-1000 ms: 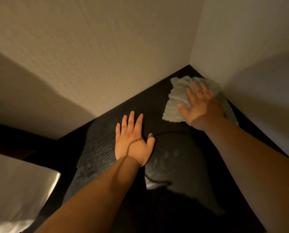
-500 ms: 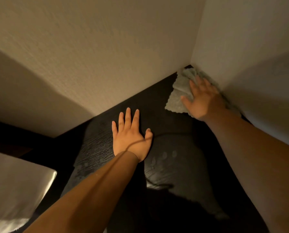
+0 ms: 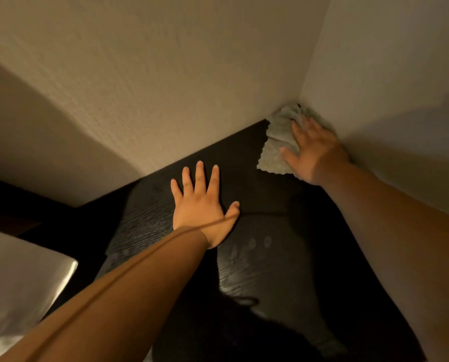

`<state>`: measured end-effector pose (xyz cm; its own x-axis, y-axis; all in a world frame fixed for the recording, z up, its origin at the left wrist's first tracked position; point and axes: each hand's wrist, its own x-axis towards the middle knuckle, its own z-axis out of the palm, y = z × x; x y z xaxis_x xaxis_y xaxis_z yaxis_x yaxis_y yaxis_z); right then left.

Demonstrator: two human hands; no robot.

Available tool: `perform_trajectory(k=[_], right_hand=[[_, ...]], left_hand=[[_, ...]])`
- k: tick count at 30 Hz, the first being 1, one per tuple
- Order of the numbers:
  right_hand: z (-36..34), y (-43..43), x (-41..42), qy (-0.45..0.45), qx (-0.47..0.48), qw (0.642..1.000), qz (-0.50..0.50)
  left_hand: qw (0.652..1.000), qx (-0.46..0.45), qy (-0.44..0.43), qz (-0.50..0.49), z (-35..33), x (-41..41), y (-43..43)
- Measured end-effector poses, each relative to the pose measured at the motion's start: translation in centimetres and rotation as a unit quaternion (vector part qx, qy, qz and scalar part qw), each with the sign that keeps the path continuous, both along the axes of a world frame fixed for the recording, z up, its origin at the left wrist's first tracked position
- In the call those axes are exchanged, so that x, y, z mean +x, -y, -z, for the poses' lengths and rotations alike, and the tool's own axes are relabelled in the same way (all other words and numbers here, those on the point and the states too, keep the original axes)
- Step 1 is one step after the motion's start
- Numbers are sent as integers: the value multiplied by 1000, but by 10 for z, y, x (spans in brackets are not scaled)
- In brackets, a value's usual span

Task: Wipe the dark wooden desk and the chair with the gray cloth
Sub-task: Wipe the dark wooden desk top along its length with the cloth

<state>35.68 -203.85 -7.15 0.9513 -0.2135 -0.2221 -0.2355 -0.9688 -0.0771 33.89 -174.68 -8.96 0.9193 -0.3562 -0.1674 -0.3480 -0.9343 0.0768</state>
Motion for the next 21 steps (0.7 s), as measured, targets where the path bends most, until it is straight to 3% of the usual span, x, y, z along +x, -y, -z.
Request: perform_trajectory(k=[3, 9, 16, 21], right_hand=[[-3, -20, 8, -10, 1, 1000, 22], [5, -53, -39, -5, 5, 996, -85], [2, -9, 34, 20, 12, 1000, -1], [-4, -25, 31, 19, 43, 999, 15]], left_hand=[[1000, 1, -2, 9, 2, 6, -1], [1000, -11, 9, 15, 5, 10, 1], [1000, -19, 18, 10, 7, 12, 2], [1000, -20, 12, 11, 5, 13, 2]])
